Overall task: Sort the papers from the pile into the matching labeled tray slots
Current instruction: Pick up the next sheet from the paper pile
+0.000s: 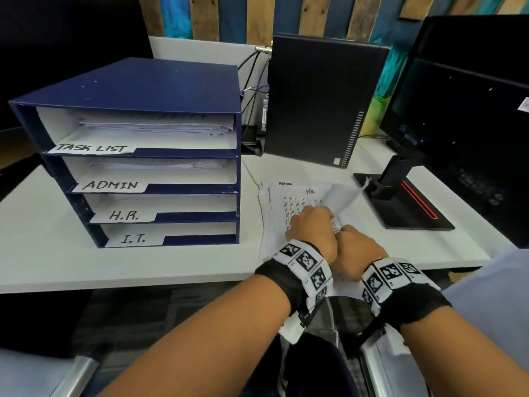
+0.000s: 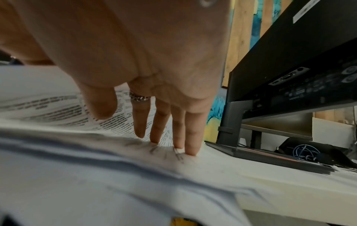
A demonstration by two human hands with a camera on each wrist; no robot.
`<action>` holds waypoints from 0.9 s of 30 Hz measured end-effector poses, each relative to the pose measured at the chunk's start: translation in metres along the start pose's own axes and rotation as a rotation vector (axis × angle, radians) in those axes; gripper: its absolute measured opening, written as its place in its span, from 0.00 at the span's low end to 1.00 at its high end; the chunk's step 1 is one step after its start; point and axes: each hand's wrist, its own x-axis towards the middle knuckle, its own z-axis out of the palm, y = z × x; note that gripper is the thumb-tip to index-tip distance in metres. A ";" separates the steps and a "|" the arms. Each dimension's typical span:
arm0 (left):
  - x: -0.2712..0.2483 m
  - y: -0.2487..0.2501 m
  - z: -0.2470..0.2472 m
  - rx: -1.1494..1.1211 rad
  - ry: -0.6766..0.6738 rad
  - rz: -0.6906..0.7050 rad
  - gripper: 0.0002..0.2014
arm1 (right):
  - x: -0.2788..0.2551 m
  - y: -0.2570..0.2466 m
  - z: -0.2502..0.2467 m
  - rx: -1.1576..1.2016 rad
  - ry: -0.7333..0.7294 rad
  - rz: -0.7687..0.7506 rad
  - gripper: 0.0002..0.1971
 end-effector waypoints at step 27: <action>-0.079 -0.098 -0.117 -0.759 0.286 -0.133 0.13 | -0.044 -0.035 -0.018 1.137 0.628 -0.082 0.13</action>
